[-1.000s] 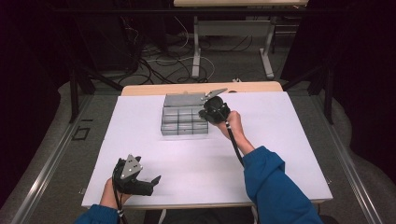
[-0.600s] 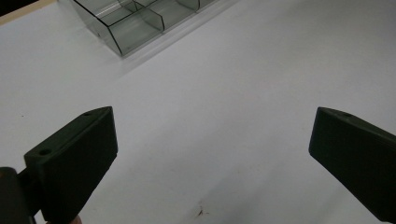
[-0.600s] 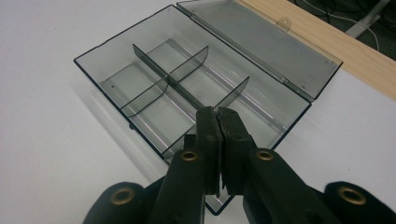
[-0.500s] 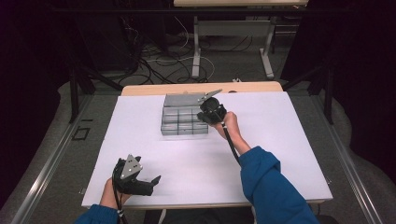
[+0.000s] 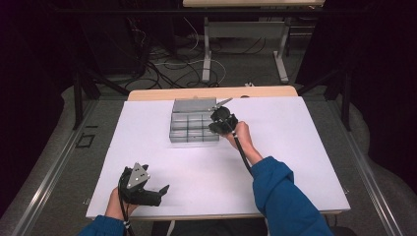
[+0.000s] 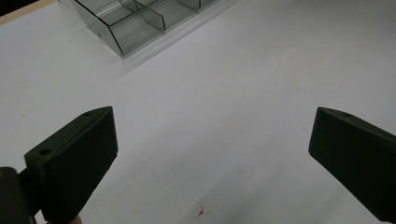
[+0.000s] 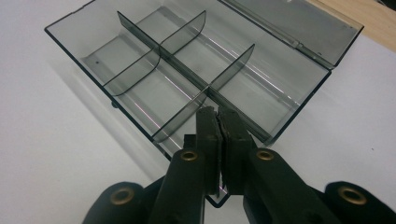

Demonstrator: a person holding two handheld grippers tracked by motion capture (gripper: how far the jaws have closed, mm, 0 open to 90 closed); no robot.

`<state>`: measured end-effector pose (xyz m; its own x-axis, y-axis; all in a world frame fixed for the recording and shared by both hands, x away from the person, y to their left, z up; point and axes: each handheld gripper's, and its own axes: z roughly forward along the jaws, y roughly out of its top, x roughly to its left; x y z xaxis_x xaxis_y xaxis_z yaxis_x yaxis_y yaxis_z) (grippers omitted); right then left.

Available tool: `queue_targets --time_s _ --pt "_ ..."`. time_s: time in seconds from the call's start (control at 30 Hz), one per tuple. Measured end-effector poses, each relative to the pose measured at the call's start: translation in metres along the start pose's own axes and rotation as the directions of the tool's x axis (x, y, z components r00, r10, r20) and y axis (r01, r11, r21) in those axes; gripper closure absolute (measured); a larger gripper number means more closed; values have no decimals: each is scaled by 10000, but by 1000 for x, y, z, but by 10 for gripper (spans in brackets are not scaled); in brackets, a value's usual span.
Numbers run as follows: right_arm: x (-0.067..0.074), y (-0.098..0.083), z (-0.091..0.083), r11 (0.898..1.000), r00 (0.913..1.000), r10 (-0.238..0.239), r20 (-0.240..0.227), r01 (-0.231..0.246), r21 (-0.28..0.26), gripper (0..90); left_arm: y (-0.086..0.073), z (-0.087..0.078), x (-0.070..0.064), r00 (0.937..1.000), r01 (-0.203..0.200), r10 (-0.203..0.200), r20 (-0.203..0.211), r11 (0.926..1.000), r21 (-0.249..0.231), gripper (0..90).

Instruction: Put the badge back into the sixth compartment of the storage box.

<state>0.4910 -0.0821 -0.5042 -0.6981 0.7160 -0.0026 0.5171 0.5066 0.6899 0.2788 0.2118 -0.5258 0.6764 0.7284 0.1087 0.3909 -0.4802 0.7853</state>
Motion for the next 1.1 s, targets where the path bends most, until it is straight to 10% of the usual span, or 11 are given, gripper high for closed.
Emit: queue_targets --time_s 1.1 --pt "2 -4 15 9979 9989 -99 463 69 641 858 0 0 0 10000 32 -32 -22 10000 -21 11"
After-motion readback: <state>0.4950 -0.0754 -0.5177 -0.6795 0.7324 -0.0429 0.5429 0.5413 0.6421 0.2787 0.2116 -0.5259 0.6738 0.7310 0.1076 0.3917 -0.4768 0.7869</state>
